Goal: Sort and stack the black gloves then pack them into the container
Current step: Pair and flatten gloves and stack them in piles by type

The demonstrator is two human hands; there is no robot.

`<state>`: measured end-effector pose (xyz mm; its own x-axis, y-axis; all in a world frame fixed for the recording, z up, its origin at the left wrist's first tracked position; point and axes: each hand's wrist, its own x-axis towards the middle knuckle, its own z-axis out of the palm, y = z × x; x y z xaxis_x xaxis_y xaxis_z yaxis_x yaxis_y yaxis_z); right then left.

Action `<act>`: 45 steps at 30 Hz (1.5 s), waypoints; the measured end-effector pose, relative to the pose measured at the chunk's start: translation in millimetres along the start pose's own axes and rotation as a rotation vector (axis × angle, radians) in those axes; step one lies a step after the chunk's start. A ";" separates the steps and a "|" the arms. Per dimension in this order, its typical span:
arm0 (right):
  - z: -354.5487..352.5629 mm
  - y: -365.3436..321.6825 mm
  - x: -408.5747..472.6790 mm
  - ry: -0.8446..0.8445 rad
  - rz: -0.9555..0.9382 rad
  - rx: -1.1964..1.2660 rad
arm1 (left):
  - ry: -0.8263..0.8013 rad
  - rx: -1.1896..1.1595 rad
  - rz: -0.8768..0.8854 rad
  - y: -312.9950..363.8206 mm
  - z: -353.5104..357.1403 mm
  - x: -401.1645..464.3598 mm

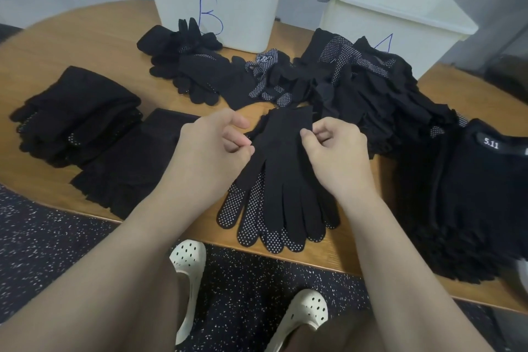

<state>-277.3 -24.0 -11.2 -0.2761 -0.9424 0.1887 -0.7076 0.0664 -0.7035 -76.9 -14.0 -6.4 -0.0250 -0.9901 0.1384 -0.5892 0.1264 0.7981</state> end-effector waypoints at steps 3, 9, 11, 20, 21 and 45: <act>1.1 -1.0 -1.1 0.008 -0.006 -0.025 | -0.001 0.002 0.006 -1.4 1.3 0.5; 3.5 -0.4 -0.7 0.042 0.011 -0.117 | 0.006 0.032 0.024 -1.5 4.0 2.6; 3.7 0.0 -0.9 0.041 0.016 -0.152 | 0.010 0.033 0.022 -2.2 4.1 3.1; 6.7 -1.2 -3.7 0.061 -0.027 -0.310 | -0.011 0.057 0.039 -4.6 5.3 -0.4; 5.6 -2.7 -4.7 0.055 -0.036 -0.320 | -0.012 0.061 0.043 -4.9 5.5 -0.8; -33.3 8.7 -105.4 -0.247 -0.606 -0.237 | -0.211 0.290 0.442 -22.7 14.5 0.7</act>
<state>-276.1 86.8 -14.4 0.3486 -0.8812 0.3193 -0.8212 -0.4514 -0.3493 -75.2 -18.5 -33.0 -0.4631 -0.8414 0.2786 -0.6830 0.5391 0.4928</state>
